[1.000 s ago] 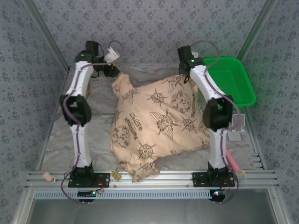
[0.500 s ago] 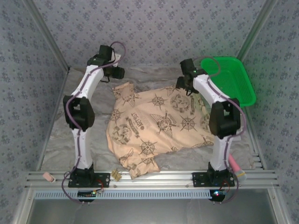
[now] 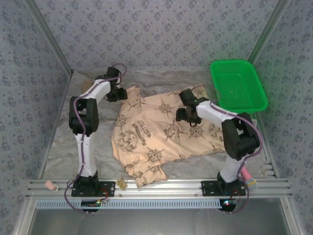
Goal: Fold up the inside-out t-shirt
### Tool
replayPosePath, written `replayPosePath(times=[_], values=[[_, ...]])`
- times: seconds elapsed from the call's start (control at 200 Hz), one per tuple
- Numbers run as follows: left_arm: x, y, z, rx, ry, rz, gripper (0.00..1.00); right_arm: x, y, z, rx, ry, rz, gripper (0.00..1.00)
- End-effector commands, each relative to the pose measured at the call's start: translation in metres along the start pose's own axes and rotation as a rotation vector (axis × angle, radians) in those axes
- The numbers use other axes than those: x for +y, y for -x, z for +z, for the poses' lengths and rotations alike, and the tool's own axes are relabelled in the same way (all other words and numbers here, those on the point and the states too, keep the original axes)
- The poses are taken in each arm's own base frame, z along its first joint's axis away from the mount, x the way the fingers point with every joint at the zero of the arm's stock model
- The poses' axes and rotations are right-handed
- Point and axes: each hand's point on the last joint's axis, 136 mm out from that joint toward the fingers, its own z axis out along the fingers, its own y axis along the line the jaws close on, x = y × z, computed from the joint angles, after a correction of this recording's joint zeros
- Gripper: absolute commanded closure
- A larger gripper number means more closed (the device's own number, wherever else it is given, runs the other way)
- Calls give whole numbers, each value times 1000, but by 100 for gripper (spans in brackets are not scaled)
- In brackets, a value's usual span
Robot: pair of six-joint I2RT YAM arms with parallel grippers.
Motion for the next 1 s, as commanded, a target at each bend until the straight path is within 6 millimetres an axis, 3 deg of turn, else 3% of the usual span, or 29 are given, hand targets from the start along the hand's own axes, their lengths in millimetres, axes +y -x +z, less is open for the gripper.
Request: replayPosePath(times=[0.0, 0.085, 0.155, 0.275, 0.49, 0.795, 0.955, 0.994], values=[[-1, 11, 12, -9, -12, -51, 48, 2, -11, -5, 4, 38, 1, 24], [0, 13, 21, 3, -3, -53, 56, 5, -27, 1, 49, 51, -10, 28], [2, 15, 29, 8, 13, -50, 77, 4, -39, 6, 73, 39, -27, 28], [-7, 22, 33, 9, -10, 11, 100, 1, -53, 14, 110, 26, -40, 28], [-7, 43, 13, -61, 21, 200, 100, -2, -54, 14, 109, 21, -49, 29], [-11, 98, -40, -216, 100, 369, 100, -4, -52, 12, 105, 8, -74, 32], [-11, 120, -29, -273, 143, 430, 100, 3, -46, 13, 102, 27, -67, 30], [-8, 125, -22, -273, 169, 449, 94, 5, -46, 12, 104, 30, -70, 30]])
